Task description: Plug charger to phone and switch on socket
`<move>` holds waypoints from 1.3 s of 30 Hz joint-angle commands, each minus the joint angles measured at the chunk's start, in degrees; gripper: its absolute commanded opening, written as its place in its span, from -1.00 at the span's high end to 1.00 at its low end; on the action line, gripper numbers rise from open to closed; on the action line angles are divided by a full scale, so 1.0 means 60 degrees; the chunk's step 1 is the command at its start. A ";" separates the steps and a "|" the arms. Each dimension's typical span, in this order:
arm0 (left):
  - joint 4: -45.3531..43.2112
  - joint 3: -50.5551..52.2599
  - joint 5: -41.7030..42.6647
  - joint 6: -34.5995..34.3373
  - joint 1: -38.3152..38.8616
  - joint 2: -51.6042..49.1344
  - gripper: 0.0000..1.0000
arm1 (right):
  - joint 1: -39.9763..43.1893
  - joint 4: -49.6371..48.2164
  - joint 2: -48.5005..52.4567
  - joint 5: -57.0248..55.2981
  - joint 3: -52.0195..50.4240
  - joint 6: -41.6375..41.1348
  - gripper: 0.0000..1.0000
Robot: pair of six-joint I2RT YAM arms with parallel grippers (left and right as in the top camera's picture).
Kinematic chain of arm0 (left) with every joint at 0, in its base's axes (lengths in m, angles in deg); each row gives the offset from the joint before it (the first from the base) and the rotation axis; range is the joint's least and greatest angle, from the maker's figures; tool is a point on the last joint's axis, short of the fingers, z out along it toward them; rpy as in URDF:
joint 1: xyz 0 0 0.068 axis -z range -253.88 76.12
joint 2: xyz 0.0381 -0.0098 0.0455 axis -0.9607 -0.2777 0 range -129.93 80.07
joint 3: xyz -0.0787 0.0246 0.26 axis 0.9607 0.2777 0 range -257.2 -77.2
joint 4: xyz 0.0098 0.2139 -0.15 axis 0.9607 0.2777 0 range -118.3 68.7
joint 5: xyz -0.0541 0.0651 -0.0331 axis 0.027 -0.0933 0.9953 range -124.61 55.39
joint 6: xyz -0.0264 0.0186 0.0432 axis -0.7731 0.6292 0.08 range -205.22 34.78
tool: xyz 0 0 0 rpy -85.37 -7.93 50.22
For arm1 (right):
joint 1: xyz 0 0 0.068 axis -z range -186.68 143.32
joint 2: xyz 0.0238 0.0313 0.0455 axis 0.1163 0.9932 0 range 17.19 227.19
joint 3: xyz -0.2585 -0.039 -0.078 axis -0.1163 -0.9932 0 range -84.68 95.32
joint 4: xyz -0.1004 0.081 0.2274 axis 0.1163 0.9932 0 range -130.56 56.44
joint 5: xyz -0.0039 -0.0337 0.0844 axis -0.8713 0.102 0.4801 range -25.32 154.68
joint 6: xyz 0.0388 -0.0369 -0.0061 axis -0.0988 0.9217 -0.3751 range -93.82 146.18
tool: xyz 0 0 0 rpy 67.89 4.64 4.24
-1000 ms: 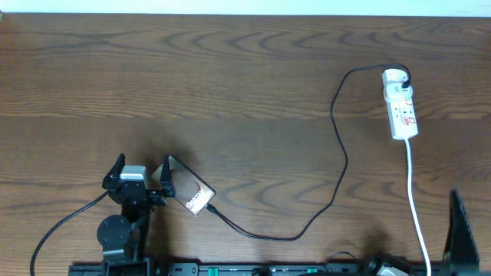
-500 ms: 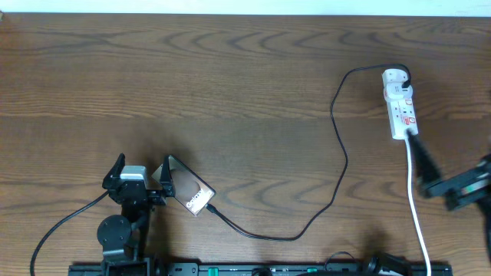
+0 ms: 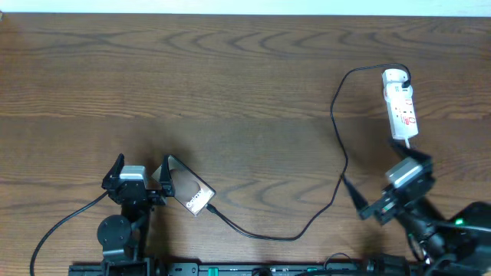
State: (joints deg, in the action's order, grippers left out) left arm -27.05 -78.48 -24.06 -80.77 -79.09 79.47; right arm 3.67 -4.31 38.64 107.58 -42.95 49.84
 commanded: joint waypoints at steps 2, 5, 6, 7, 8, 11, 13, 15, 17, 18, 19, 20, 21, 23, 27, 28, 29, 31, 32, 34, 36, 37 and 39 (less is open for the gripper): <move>0.0324 0.0171 0.0025 -0.0080 -0.0040 0.0055 -0.83 | -0.0452 -0.0284 -0.1311 -0.0164 -0.1563 0.0135 -0.99; 0.0324 0.0171 0.0022 -0.0080 -0.0040 0.0055 -0.84 | -0.0619 -0.0452 -0.2229 -0.0164 -0.2554 0.0098 -0.98; 0.0324 0.0171 0.0025 -0.0080 -0.0040 0.0055 -0.85 | -0.0652 -0.0477 -0.2528 -0.0164 -0.2867 0.0055 -0.98; 0.0324 0.0171 0.0025 -0.0080 -0.0040 0.0055 -0.84 | -0.0674 -0.0481 -0.2758 -0.0168 -0.3100 0.0018 -0.98; 0.0324 0.0171 0.0025 -0.0084 -0.0040 0.0055 -0.84 | -0.0678 -0.0492 -0.3005 -0.0164 -0.3366 -0.0033 -0.99; 0.0324 0.0171 0.0025 -0.0080 -0.0040 0.0055 -0.84 | -0.0681 -0.0721 -0.3464 -0.0342 -0.3971 -0.0375 -0.99; 0.0324 0.0171 0.0025 -0.0084 -0.0040 0.0055 -0.83 | -0.0714 -0.0918 -0.3526 -0.0455 -0.4277 -0.0444 -0.99; 0.0324 0.0171 0.0025 -0.0084 -0.0040 0.0055 -0.83 | -0.0823 -0.1082 -0.3523 -0.0772 -0.4499 -0.0612 -0.99; 0.0324 0.0171 0.0025 -0.0084 -0.0040 0.0055 -0.83 | -0.1013 -0.1184 -0.3523 -0.1435 -0.4670 -0.1053 -0.99; 0.0324 0.0171 0.0025 -0.0084 -0.0040 0.0055 -0.83 | -0.1144 -0.1213 -0.3523 -0.1905 -0.4747 -0.1421 -0.98; 0.0324 0.0171 0.0025 -0.0084 -0.0040 0.0055 -0.84 | -0.1279 -0.1231 -0.3523 -0.2390 -0.4823 -0.1814 -0.98; 0.0324 0.0171 0.0022 -0.0084 -0.0040 0.0055 -0.83 | -0.1395 -0.1249 -0.3523 -0.2779 -0.4885 -0.2142 -0.99; 0.0324 0.0171 0.0025 -0.0084 -0.0040 0.0055 -0.83 | -0.1523 -0.1264 -0.3523 -0.3235 -0.4965 -0.2503 -0.99; 0.0324 0.0171 0.0025 -0.0084 -0.0040 0.0055 -0.83 | -0.1792 -0.1264 -0.3523 -0.4360 -0.5166 -0.3479 -0.99; 0.0324 0.0171 0.0025 -0.0080 -0.0040 0.0055 -0.84 | -0.1989 -0.1333 -0.3523 -0.5635 -0.5646 -0.4874 -0.98; 0.0324 0.0171 0.0025 -0.0084 -0.0040 0.0055 -0.84 | -0.2000 -0.1370 -0.3523 -0.5836 -0.5665 -0.5162 -0.99; 0.0324 0.0171 0.0025 -0.0084 -0.0040 0.0055 -0.84 | -0.2007 -0.1395 -0.3523 -0.5952 -0.5654 -0.5155 -0.99; 0.0324 0.0171 0.0025 -0.0080 -0.0040 0.0055 -0.83 | -0.2011 -0.1453 -0.3523 -0.6258 -0.5672 -0.5304 -0.99; 0.0324 0.0171 0.0025 -0.0084 -0.0040 0.0055 -0.83 | -0.2011 -0.1443 -0.3523 -0.6368 -0.5672 -0.5300 -0.99; 0.0324 0.0171 0.0025 -0.0084 -0.0040 0.0055 -0.84 | -0.2011 -0.1435 -0.3523 -0.6532 -0.5672 -0.5300 -0.99; 0.0324 0.0171 0.0022 -0.0080 -0.0040 0.0055 -0.83 | -0.2011 -0.1428 -0.3523 -0.6615 -0.5672 -0.5297 -0.99; 0.0324 0.0171 0.0025 -0.0080 -0.0040 0.0055 -0.84 | -0.2011 -0.1424 -0.3523 -0.6663 -0.5672 -0.5297 -0.99; 0.0324 0.0171 0.0022 -0.0084 -0.0040 0.0055 -0.84 | -0.2011 -0.1421 -0.3523 -0.6768 -0.5672 -0.5300 -0.98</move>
State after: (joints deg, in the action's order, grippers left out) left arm -27.05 -78.48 -24.06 -80.79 -79.09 79.47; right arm -8.04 -12.90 18.01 70.05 -76.67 19.66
